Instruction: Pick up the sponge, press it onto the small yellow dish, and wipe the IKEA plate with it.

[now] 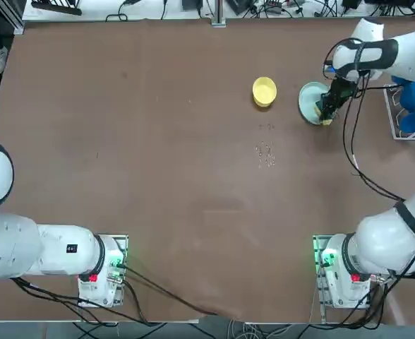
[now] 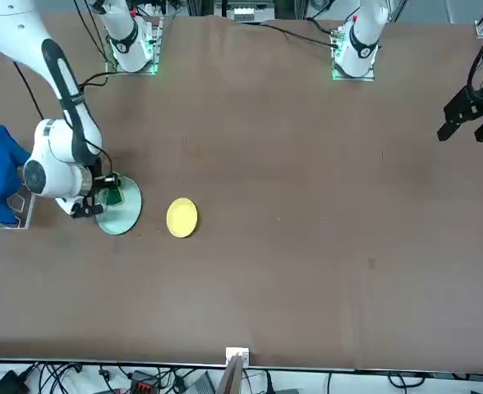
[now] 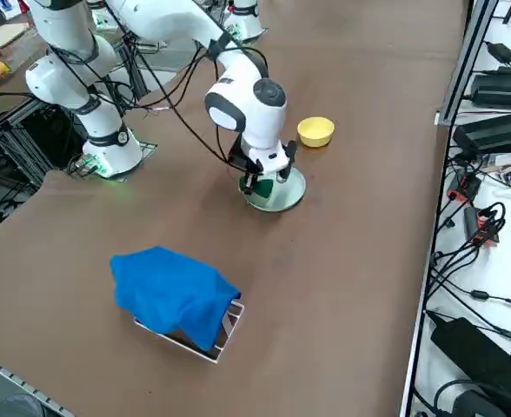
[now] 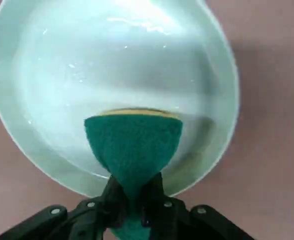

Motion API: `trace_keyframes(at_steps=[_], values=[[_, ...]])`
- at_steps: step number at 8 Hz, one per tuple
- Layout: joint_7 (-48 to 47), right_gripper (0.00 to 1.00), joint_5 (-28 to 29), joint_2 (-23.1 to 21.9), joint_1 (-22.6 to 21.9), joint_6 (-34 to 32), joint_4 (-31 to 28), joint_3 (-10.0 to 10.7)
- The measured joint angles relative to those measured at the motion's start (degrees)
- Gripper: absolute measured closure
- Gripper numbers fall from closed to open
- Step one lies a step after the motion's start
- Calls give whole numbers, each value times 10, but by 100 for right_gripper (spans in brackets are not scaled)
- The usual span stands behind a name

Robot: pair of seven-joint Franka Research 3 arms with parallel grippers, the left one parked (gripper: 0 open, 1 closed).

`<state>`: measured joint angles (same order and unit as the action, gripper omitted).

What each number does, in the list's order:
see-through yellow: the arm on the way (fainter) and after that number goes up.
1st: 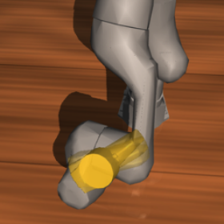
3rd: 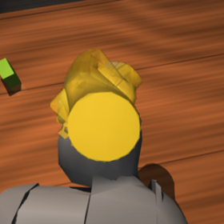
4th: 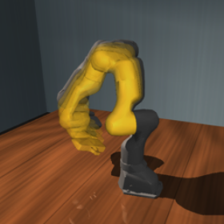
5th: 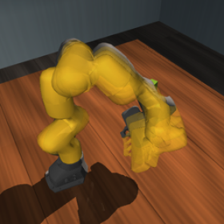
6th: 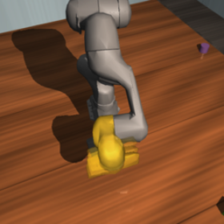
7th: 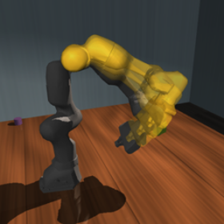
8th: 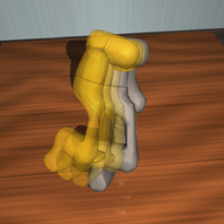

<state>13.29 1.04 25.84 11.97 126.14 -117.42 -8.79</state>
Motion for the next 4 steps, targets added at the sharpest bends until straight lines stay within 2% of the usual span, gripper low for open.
trace_keyframes(at_steps=[4], values=[[13, 84, -1, 37, 4, 0, 51, 1]])
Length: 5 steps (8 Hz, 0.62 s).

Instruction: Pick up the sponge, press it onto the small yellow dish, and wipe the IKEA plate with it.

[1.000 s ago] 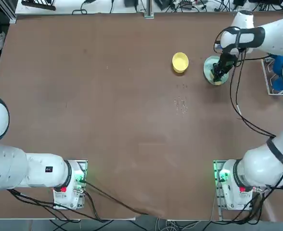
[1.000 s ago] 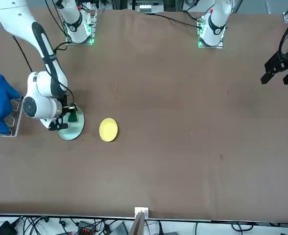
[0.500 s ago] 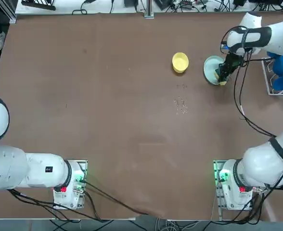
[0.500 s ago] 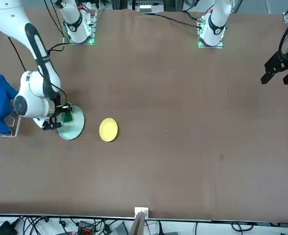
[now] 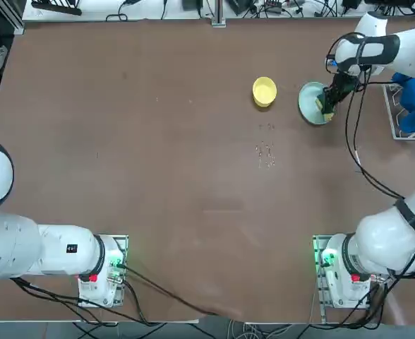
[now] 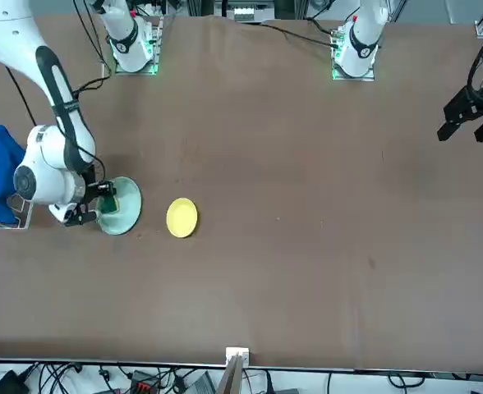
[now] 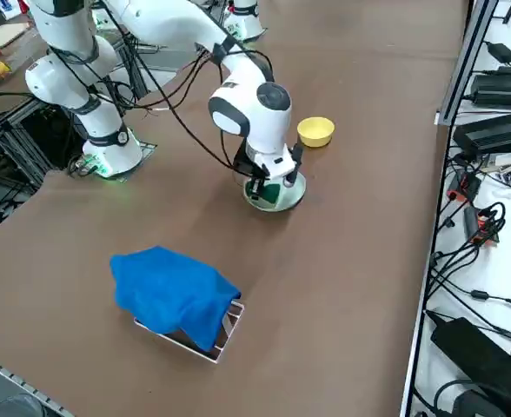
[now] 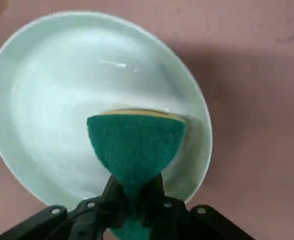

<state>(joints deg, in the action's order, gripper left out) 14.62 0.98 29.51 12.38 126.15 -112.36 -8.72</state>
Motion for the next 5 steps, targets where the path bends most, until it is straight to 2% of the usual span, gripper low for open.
trace_keyframes(at_steps=[2, 5], values=[[0, 84, 0, 19, -3, -4, 28, -2], [-21, 84, 1, 36, -34, -4, 58, -4]])
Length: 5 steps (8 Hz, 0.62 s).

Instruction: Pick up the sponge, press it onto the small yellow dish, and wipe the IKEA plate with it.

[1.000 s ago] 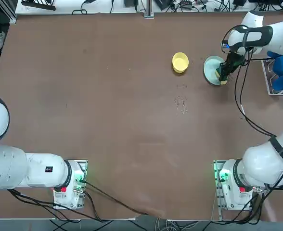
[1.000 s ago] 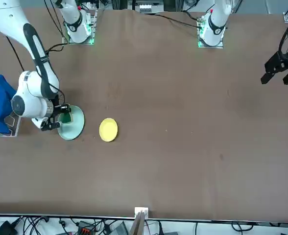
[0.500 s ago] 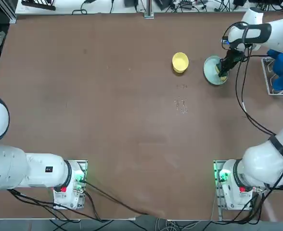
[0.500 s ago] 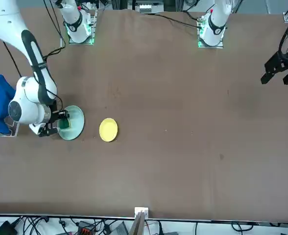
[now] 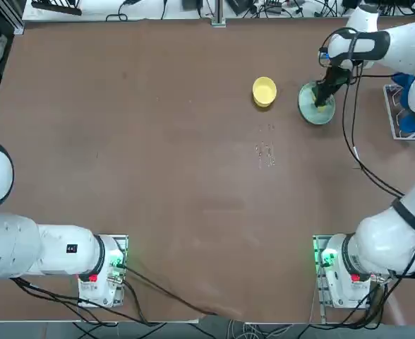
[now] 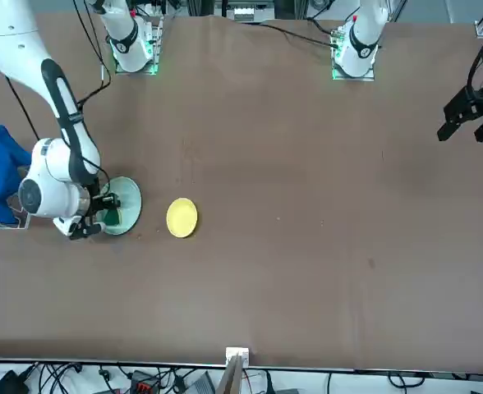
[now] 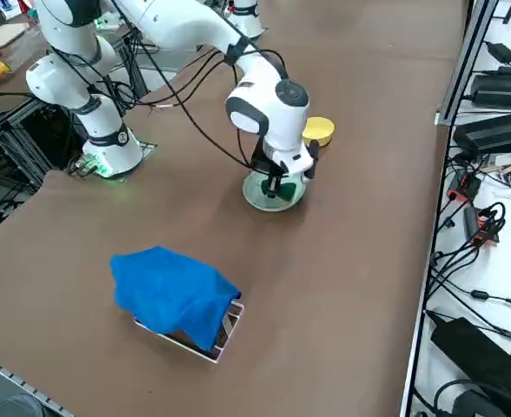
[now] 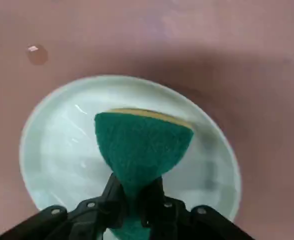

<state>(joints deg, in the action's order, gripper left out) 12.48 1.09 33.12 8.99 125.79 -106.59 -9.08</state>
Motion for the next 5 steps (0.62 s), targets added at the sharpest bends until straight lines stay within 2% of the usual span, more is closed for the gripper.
trace_keyframes(at_steps=[5], values=[[-61, 84, 12, 5, -44, -1, 6, -2]])
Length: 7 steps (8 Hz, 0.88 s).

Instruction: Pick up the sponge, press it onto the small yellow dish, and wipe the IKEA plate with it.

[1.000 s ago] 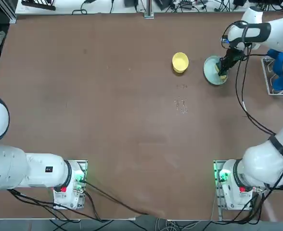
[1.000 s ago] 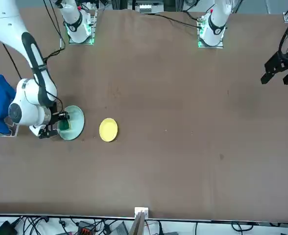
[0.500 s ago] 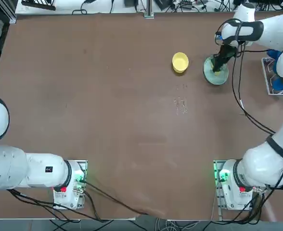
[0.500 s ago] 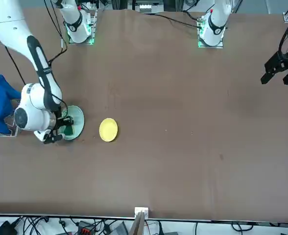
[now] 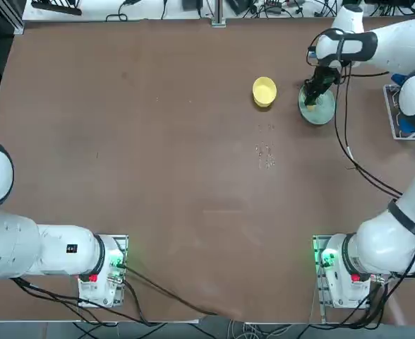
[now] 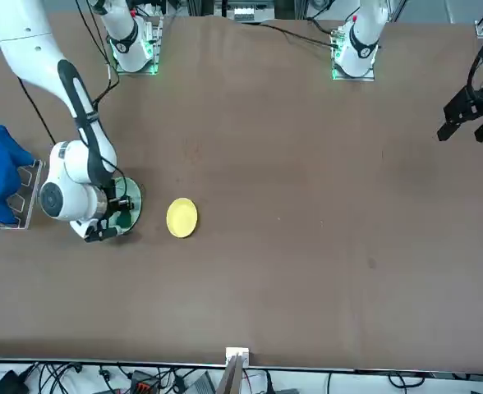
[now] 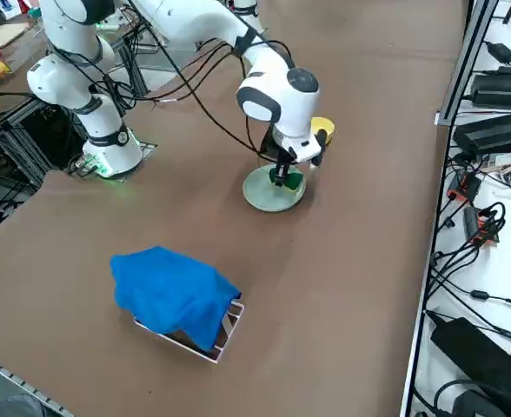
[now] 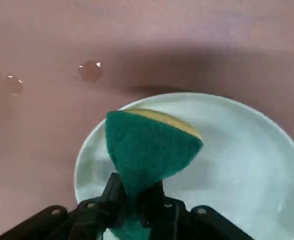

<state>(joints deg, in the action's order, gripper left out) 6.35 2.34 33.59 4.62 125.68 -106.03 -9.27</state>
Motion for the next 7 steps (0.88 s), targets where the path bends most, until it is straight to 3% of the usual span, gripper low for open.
trace_keyframes(at_steps=[7], values=[[-11, 84, 4, -35, 1, -2, -61, -2]])
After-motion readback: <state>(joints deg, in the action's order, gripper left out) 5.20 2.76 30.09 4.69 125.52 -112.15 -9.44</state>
